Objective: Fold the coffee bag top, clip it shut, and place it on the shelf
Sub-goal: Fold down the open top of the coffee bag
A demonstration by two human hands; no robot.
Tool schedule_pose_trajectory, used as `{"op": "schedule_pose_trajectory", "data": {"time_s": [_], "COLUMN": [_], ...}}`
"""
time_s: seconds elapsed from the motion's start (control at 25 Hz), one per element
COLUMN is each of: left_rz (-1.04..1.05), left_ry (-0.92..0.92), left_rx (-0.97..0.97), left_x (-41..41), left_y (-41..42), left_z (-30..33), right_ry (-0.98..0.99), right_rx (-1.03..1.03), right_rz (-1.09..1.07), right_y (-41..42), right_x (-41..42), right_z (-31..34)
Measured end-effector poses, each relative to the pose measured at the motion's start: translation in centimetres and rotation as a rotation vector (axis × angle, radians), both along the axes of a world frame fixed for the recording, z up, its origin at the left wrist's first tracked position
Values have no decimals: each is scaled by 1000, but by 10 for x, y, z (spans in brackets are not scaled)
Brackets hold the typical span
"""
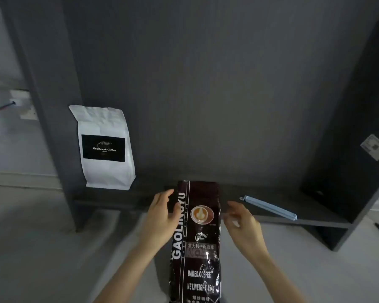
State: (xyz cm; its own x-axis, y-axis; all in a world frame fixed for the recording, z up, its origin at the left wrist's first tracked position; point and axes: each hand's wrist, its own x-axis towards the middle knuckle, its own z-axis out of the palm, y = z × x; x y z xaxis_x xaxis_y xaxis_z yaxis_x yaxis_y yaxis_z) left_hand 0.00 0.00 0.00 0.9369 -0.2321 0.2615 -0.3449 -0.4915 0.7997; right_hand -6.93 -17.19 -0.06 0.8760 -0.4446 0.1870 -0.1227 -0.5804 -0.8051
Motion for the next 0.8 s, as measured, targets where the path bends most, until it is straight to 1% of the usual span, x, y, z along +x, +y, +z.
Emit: {"op": "schedule_pose_trajectory", "data": {"time_s": [0.04, 0.24, 0.4, 0.56, 0.68, 0.8], "left_rz": [5, -24, -52, -58, -18, -6], "left_ry": [53, 159, 165, 206, 215, 185], "left_rx": [-1, -36, -98, -207, -270, -313], "left_x": [1, -5, -10, -16, -19, -21], "left_y": [0, -2, -2, 0, 4, 10], "left_z": [-5, -23, -21, -19, -19, -24], "right_ry": [13, 50, 33, 19, -7, -53], "right_rx": [12, 88, 120, 144, 194, 266], "right_rz": [9, 55, 40, 32, 13, -23], "right_y": [1, 10, 11, 13, 12, 14], "right_x": [1, -2, -2, -4, -8, -15], "right_z": [-3, -16, -18, -18, -18, -19]}}
